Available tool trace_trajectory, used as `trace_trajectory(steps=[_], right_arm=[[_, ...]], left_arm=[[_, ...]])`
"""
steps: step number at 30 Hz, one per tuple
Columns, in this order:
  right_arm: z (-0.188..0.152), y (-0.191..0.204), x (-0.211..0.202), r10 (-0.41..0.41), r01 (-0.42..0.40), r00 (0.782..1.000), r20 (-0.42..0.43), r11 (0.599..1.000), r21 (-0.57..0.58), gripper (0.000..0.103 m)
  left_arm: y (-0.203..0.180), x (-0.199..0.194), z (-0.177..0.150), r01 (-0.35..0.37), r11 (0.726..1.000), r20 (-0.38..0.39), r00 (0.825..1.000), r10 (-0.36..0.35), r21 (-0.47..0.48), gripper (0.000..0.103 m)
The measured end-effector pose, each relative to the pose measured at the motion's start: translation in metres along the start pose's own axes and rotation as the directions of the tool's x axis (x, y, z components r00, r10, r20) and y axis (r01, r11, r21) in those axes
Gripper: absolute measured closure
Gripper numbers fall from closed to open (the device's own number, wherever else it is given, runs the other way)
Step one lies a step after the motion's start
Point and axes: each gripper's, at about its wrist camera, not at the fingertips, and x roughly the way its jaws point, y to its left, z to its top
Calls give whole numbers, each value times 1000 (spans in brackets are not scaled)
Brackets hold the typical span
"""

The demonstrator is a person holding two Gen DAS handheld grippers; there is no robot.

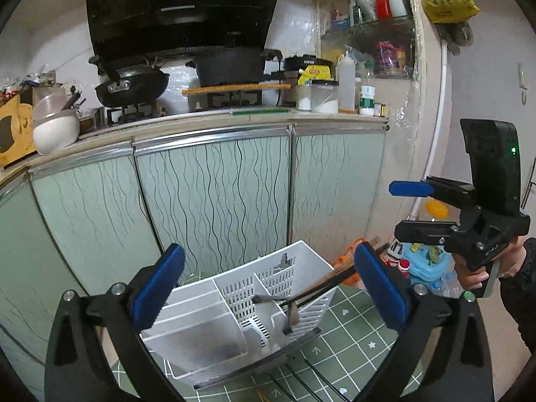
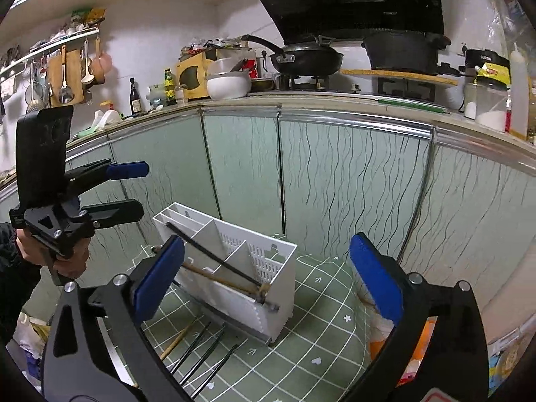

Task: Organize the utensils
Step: 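Withdraw both open tools from the utensil holder, then lower both open tools toward the remaining chopsticks on the cloth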

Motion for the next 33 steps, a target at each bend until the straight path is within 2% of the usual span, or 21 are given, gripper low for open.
trace_trajectory(steps=[12,16,26,33], right_arm=[[-30,36,-48,-20,20,1000,10,1000,-12,8],[-44,46,-58,-16,16,1000,9,1000,-1,8],[-81,64,-74,-42,42,999,-8,999,10,8],[-109,75,-75,-68,68,997,-33,998,-6,8]], left_arm=[[-37,-56,-23,-43,999,40,998,43,3,4],[-44,-70,-36,-79,997,43,996,79,-7,4],[-57,-93,-73,-180,983,28,983,181,-41,4],[-65,-96,-102,-215,976,12,976,216,-45,4]])
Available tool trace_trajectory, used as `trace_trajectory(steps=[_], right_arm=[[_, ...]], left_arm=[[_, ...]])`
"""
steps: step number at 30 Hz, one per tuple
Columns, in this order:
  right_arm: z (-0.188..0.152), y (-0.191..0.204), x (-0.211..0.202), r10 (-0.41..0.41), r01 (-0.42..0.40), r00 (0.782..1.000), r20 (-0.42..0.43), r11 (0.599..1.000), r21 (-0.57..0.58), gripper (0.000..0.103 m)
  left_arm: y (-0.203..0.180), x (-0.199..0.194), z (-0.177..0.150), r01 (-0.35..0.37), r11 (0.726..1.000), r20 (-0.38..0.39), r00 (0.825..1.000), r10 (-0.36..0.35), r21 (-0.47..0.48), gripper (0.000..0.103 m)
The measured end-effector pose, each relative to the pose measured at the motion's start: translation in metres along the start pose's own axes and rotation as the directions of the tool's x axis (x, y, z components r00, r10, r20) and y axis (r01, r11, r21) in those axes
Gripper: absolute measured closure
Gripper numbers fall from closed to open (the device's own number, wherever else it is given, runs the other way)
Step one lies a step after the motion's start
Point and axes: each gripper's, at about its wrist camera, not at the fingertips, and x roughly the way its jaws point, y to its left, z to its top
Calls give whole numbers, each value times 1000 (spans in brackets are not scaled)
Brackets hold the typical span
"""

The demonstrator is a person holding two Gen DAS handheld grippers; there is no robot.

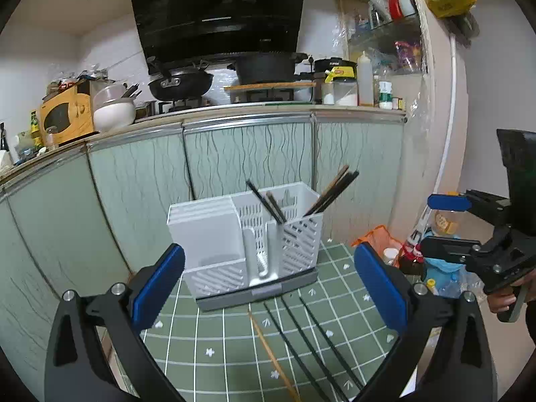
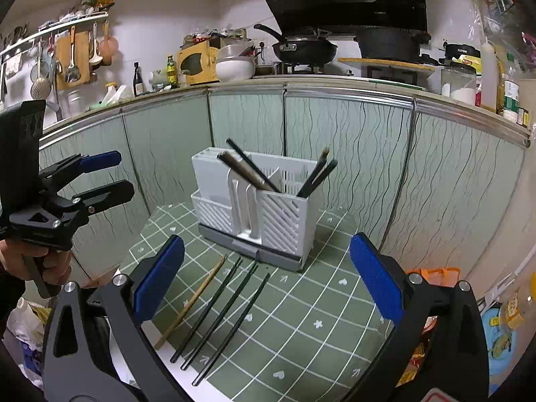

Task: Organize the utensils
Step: 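Lower both open tools toward the remaining chopsticks on the cloth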

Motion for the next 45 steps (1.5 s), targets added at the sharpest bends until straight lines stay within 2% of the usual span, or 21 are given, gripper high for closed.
trace_trajectory(steps=[7,13,20,23,31,38,45], right_arm=[[-31,9,6,-1,1,1000,-24,1000,1,8],[-60,23,21,9,-11,996,-88,1000,-16,8],[-89,25,39,10,-4,986,-164,999,34,8],[-101,27,48,21,-12,976,-215,999,43,8],[-120,28,61,11,3,965,-262,998,55,8],[-135,30,75,-53,76,952,-301,995,64,8],[-143,36,85,-90,118,947,-308,990,74,8]], left_arm=[[-3,3,-22,-10,1000,-37,999,10,1,4],[-5,10,-45,44,999,-107,993,-47,-31,4],[-7,17,-77,-31,999,-148,989,29,-12,4],[-5,20,-94,-46,999,-176,983,42,-22,4],[-5,23,-124,-76,997,-206,976,72,-13,4],[-6,26,-143,-120,993,-216,969,116,-4,4],[-5,34,-163,-142,989,-264,956,126,-42,4]])
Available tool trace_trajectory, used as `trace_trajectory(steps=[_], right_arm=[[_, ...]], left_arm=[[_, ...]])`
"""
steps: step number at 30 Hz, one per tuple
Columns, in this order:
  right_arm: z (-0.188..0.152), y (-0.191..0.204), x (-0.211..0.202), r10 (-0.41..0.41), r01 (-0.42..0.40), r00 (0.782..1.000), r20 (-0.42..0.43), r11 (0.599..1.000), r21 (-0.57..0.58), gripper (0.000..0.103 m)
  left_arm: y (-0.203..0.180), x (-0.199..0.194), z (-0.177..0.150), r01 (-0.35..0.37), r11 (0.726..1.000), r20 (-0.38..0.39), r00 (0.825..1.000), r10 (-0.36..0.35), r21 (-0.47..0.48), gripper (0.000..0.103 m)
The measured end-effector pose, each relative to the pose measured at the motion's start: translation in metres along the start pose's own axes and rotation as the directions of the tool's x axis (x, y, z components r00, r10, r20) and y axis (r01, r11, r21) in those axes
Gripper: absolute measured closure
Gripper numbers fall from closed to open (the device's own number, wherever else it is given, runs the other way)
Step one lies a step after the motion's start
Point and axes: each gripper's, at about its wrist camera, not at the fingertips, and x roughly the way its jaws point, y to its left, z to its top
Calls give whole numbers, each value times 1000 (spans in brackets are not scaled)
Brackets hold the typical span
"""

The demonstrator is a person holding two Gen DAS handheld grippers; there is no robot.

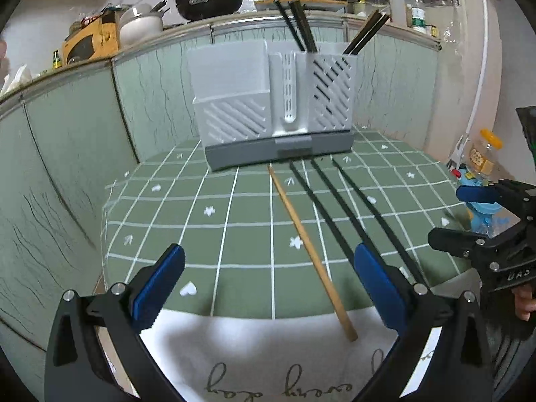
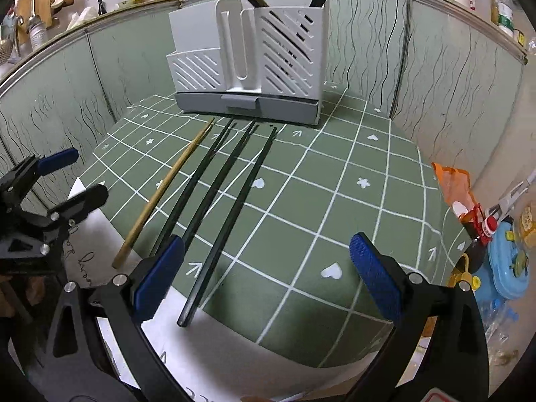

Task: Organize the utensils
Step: 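Lower both open tools toward the remaining chopsticks on the cloth, then close the right tool on a black chopstick while the left tool grasps a wooden chopstick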

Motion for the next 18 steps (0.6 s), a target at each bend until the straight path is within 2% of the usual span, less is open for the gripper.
trace_trajectory(steps=[5,15,18], right_arm=[[-6,6,8,-31,31,999,14,999,6,11],[-15,17,20,-72,72,997,21,997,14,25],[-17,20,23,-85,85,996,31,996,14,32]], left_arm=[[1,9,-9,-22,999,-31,999,20,-42,4],[-5,22,-17,-65,994,-61,996,59,-92,4],[-10,25,-17,-68,994,-65,996,63,-88,12]])
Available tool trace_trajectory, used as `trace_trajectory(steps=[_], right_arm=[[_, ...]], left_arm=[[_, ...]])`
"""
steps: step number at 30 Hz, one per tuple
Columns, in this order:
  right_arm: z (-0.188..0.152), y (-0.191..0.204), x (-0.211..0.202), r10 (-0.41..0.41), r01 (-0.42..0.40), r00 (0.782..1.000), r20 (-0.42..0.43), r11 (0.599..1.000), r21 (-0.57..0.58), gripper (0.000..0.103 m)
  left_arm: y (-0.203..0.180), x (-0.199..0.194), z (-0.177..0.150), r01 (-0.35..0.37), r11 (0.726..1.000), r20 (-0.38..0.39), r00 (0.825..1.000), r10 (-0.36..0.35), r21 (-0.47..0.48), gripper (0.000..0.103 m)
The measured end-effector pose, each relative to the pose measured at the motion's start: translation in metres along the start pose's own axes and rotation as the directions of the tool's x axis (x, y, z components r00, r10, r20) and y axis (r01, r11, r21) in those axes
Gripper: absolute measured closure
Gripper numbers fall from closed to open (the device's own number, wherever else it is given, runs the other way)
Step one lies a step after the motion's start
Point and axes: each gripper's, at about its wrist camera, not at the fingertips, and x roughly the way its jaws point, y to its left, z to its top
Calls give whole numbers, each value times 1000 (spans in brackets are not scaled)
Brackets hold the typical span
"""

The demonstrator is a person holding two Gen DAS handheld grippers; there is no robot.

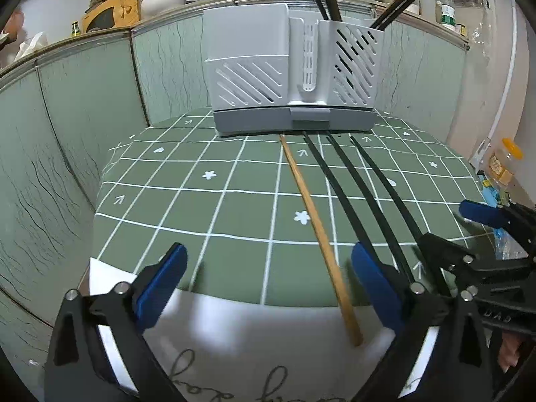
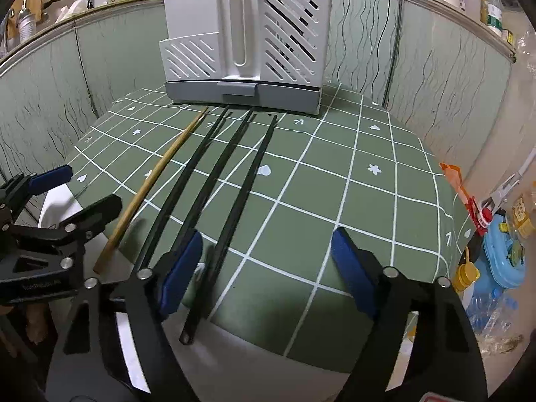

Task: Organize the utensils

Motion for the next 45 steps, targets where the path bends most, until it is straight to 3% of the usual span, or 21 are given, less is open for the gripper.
trace_trajectory(steps=[9,12,18,22,35,45], right_arm=[[-4,9,2,-16,18,999,33,999,-37,67],[-5,11,4,-1,2,1000,19,999,-53,75],[-7,19,5,-4,7,1000,29,995,-98,94],[-7,16,5,-21,23,999,33,996,-84,96],[-4,0,0,-27,27,999,34,1000,-4,97],[10,-10,-25,-7,6,999,50,1000,21,97]], left_arm=[[-12,11,-3,23,1000,-28,999,-22,19,46],[-14,11,-5,41,999,-25,999,-40,30,52],[-24,9,-6,58,995,-6,998,-58,75,76],[-29,8,-6,67,994,1,998,-68,81,90],[-19,7,-3,74,996,-7,997,-73,44,95],[4,-18,13,75,997,27,997,-74,-5,95]])
